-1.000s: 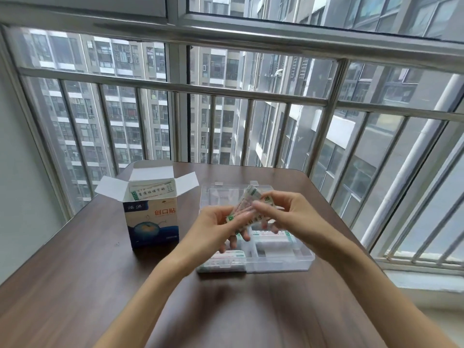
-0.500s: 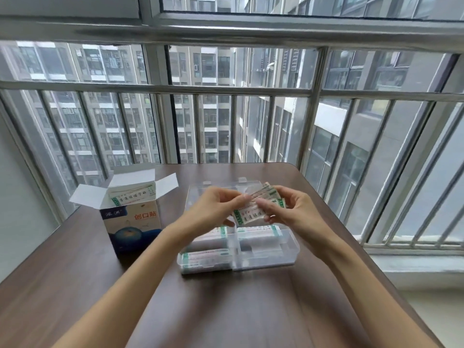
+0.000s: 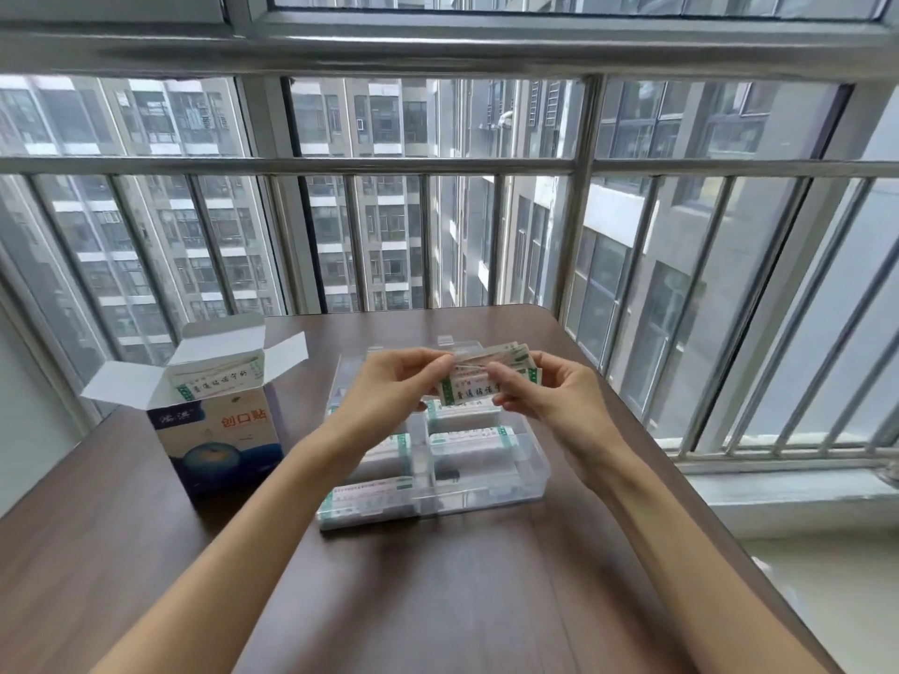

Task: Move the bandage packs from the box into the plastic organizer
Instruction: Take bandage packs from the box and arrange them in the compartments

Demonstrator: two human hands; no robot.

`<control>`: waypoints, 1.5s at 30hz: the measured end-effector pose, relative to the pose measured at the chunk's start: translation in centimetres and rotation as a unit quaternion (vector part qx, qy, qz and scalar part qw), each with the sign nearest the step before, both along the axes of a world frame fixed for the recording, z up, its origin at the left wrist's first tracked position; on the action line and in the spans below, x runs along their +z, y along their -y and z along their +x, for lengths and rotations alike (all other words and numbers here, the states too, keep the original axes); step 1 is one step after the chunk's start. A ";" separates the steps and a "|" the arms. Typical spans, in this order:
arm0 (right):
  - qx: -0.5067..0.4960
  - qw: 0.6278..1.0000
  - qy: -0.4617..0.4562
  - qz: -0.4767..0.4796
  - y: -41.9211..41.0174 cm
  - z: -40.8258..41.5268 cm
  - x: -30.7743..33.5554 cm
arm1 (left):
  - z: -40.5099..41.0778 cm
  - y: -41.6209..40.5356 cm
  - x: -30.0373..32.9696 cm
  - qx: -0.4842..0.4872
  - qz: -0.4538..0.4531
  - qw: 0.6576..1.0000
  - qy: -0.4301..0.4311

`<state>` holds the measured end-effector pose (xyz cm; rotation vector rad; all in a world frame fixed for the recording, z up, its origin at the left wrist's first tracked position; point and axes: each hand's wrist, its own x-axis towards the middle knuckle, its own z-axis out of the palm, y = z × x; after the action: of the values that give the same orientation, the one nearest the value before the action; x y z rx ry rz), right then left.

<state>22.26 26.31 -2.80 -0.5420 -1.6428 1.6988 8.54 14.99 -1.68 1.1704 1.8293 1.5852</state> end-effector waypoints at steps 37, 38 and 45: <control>0.062 0.982 0.153 0.097 -0.9 -0.2 0.2 | 1.0 -0.6 -1.2 0.127 -0.026 0.981 -0.147; 0.051 0.970 0.183 0.154 -1.1 -0.2 0.2 | 0.7 -0.6 -1.3 0.126 -0.049 0.975 -0.177; 0.040 0.862 0.335 0.378 -1.6 -1.0 0.3 | -0.8 0.1 -0.7 0.065 -0.183 0.920 -0.341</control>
<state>21.25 27.94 -2.54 -0.6986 -2.6557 0.7781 7.74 14.90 -2.35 1.5573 2.5400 0.8571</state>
